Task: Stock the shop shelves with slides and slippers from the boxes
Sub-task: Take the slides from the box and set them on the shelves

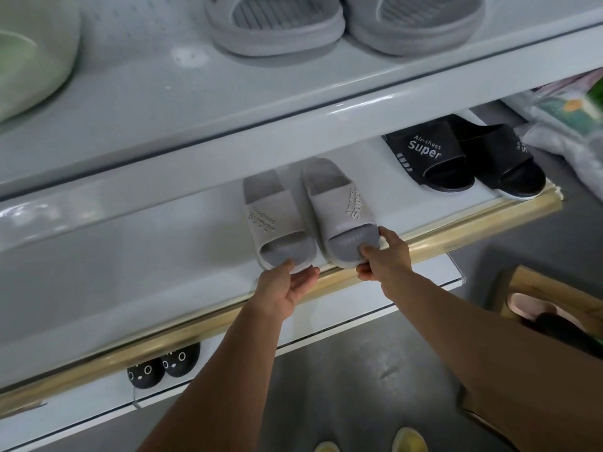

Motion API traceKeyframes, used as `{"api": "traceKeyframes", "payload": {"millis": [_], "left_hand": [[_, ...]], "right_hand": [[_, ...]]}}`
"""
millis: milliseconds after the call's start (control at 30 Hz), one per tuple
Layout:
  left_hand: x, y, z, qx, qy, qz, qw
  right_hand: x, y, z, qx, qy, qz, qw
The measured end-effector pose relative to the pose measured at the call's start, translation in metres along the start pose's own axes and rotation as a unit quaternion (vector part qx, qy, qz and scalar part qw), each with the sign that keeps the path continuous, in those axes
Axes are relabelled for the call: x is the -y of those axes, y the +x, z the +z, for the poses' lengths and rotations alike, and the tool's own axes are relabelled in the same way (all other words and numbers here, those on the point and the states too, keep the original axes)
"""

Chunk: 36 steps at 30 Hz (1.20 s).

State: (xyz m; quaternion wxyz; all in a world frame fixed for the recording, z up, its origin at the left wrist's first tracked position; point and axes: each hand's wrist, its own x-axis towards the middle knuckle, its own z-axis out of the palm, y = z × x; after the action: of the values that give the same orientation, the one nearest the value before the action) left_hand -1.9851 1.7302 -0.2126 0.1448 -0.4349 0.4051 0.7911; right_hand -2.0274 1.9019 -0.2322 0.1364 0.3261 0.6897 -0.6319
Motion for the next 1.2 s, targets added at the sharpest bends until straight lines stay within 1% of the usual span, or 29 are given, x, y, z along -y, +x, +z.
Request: {"api": "traceKeyframes", "payload": {"millis": [167,300,500,600,733,833,1000,1133,1200], "left_hand": [[0.001,-0.006,-0.005,-0.006,0.050,-0.017,0.999],[0.001,-0.026,-0.006,0.023,0.071,-0.048,0.996],[0.013,-0.059,0.007,0.068,0.054,-0.028,0.996],[0.026,-0.077,0.026,0.102,0.064,-0.022,0.992],[0.054,-0.094,0.059,0.154,0.116,-0.022,0.981],[0.080,-0.099,0.092,0.168,0.163,-0.027,0.972],[0.143,-0.092,0.165,0.193,0.232,-0.080,0.950],[0.210,-0.079,0.228,0.209,0.272,-0.125,0.931],[0.244,-0.071,0.257,0.211,0.294,-0.151,0.920]], "right_hand": [[0.002,-0.004,-0.001,0.030,0.024,0.028,0.999],[0.002,-0.020,-0.012,0.047,-0.013,0.031,0.998],[-0.006,-0.056,-0.060,0.054,0.041,0.037,0.997],[-0.008,-0.072,-0.093,0.030,0.067,0.061,0.995],[-0.009,-0.086,-0.145,0.013,0.095,0.068,0.993],[-0.014,-0.089,-0.191,-0.006,0.117,0.068,0.991],[-0.044,-0.077,-0.276,-0.070,0.182,0.094,0.976],[-0.083,-0.050,-0.351,-0.136,0.254,0.119,0.950],[-0.102,-0.038,-0.393,-0.169,0.268,0.136,0.939]]}}
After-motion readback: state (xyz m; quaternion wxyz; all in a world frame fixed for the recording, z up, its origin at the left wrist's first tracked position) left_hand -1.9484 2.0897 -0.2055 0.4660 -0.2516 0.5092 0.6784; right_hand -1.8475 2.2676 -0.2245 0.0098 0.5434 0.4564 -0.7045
